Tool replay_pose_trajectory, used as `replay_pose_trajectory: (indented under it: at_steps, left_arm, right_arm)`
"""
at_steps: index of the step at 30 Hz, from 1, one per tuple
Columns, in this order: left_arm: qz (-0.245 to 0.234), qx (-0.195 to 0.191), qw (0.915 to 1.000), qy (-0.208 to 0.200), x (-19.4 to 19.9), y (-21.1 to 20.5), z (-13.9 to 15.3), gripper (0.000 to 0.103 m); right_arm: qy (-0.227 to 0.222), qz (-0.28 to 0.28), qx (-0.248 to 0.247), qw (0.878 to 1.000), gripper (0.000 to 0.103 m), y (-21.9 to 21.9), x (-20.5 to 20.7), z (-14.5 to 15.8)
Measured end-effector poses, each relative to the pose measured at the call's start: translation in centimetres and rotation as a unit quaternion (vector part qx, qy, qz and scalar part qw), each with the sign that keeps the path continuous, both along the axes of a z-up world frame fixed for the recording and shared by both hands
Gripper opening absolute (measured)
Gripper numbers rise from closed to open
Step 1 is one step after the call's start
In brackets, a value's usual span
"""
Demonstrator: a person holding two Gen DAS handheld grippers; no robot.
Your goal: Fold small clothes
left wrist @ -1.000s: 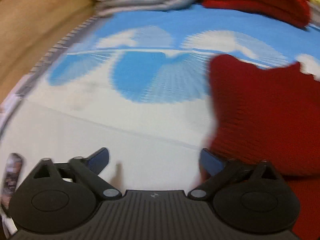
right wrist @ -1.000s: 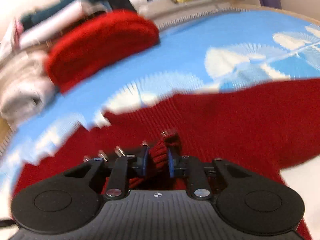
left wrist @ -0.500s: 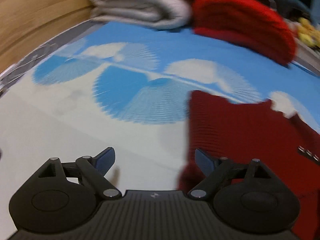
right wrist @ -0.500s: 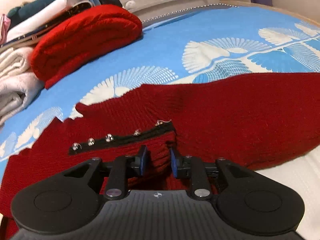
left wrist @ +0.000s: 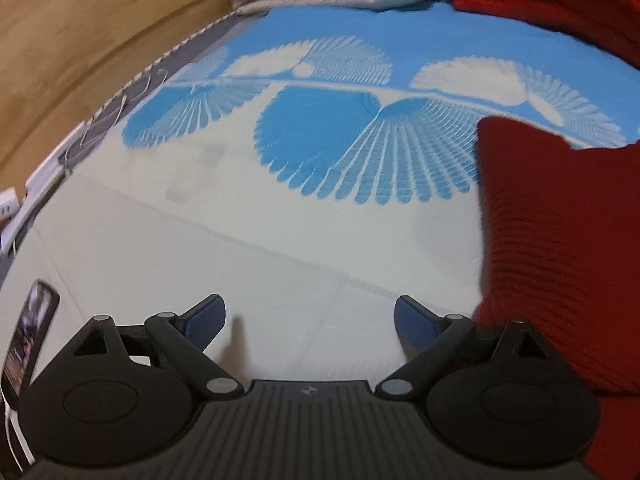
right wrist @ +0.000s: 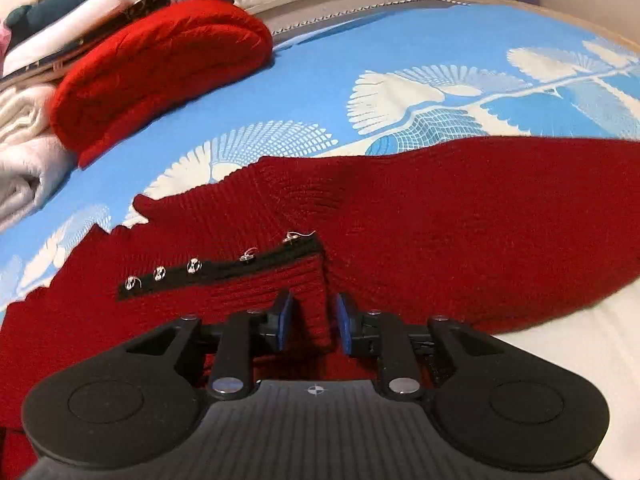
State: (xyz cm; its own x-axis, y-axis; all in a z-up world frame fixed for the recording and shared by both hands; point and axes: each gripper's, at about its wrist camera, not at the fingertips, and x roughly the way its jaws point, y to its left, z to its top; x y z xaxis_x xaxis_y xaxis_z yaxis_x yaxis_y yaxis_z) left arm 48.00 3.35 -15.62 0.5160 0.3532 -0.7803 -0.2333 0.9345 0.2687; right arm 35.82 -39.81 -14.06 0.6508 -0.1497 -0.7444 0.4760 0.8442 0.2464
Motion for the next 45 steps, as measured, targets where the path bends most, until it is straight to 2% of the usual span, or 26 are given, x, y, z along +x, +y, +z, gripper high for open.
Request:
replay_pose_trajectory:
  at_steps: [1,2,3,6,7,8,9,10,11,12,14,17,19,22,25,28,31,34,36,38,41,45]
  left_arm:
    - [-0.009,0.004,0.9999,-0.011,-0.3,-0.3,0.5,0.095]
    - [-0.015,0.008,0.9997,-0.02,-0.4,-0.6,0.8,0.096]
    - [-0.023,0.008,0.9993,-0.028,-0.6,-0.9,1.1,0.097]
    - [-0.04,-0.003,0.9986,-0.034,-0.7,-1.7,1.6,0.099]
    - [-0.047,-0.006,0.9983,-0.034,-0.9,-2.0,1.6,0.099]
    - [-0.053,-0.007,0.9981,-0.032,-0.9,-2.3,1.5,0.099]
    - [-0.057,-0.005,0.9979,-0.031,-0.9,-2.6,1.4,0.099]
    - [-0.06,-0.003,0.9977,-0.031,-0.9,-2.7,1.4,0.099]
    - [-0.062,-0.001,0.9976,-0.032,-1.0,-2.9,1.4,0.099]
    - [-0.064,-0.001,0.9974,-0.035,-1.2,-3.1,1.6,0.1]
    - [-0.065,-0.007,0.997,-0.042,-1.4,-2.9,2.0,0.101]
    - [-0.067,-0.027,0.9959,-0.054,-1.7,-2.6,3.0,0.103]
    - [-0.074,-0.043,0.9948,-0.056,-2.0,-2.7,3.6,0.103]
    - [-0.093,-0.063,0.9921,-0.057,-2.9,-2.9,4.3,0.103]
    - [-0.118,-0.07,0.9886,-0.061,-4.3,-3.2,5.0,0.103]
    - [-0.136,-0.078,0.9855,-0.065,-7.0,-3.2,5.8,0.103]
    - [-0.136,-0.103,0.9845,-0.043,-10.4,-3.0,6.7,0.103]
    - [-0.124,-0.124,0.9845,-0.012,-14.5,-2.7,8.0,0.103]
    - [-0.112,-0.119,0.9866,0.004,-18.0,-2.3,8.8,0.103]
    - [-0.106,-0.126,0.9859,0.027,-20.8,-1.9,9.7,0.103]
    - [-0.104,-0.146,0.9819,0.061,-25.0,-1.7,12.7,0.103]
    - [-0.121,-0.142,0.9816,0.041,-30.9,-2.8,19.5,0.103]
  right_arm:
    - [-0.003,-0.016,-0.007,1.0,0.038,0.0,-0.1,0.7]
    - [-0.01,-0.032,-0.018,0.999,0.058,0.0,-0.3,1.3]
    - [-0.022,-0.039,-0.032,0.998,0.068,0.1,-0.6,1.9]
    - [-0.024,-0.015,-0.066,0.997,0.062,0.7,-0.5,1.8]
    - [-0.006,-0.003,-0.078,0.997,0.056,0.9,-0.3,1.1]
    - [0.029,0.017,-0.089,0.995,0.039,1.3,0.2,-0.1]
    - [0.035,0.023,-0.102,0.994,0.038,1.6,0.2,-0.9]
    - [0.021,0.021,-0.117,0.993,0.038,2.0,0.0,-0.9]
    - [0.029,0.022,-0.119,0.992,0.038,2.2,0.3,-0.5]
    - [0.023,0.019,-0.108,0.994,0.039,2.1,0.3,0.2]
    - [-0.027,0.007,-0.075,0.997,0.041,1.8,-0.4,2.1]
    - [-0.074,0.013,-0.067,0.995,0.046,2.2,-1.7,5.3]
    - [-0.102,0.026,-0.057,0.993,0.048,2.7,-3.5,7.4]
    - [-0.13,0.055,-0.044,0.989,0.057,3.1,-7.2,10.5]
    - [-0.157,0.052,-0.046,0.985,0.067,3.9,-11.6,13.1]
    - [-0.183,0.039,-0.031,0.982,0.073,4.2,-17.2,13.2]
    - [-0.156,0.022,-0.021,0.987,0.073,4.7,-21.6,10.6]
    - [-0.09,0.003,-0.015,0.996,0.073,4.4,-23.2,8.0]
    - [-0.102,-0.007,-0.002,0.995,0.072,3.4,-24.1,8.0]
    - [-0.115,-0.019,-0.017,0.993,0.072,2.7,-25.0,8.3]
    - [-0.113,-0.032,-0.018,0.993,0.072,1.6,-26.0,8.2]
    - [-0.112,-0.046,0.007,0.993,0.073,0.1,-27.6,8.1]
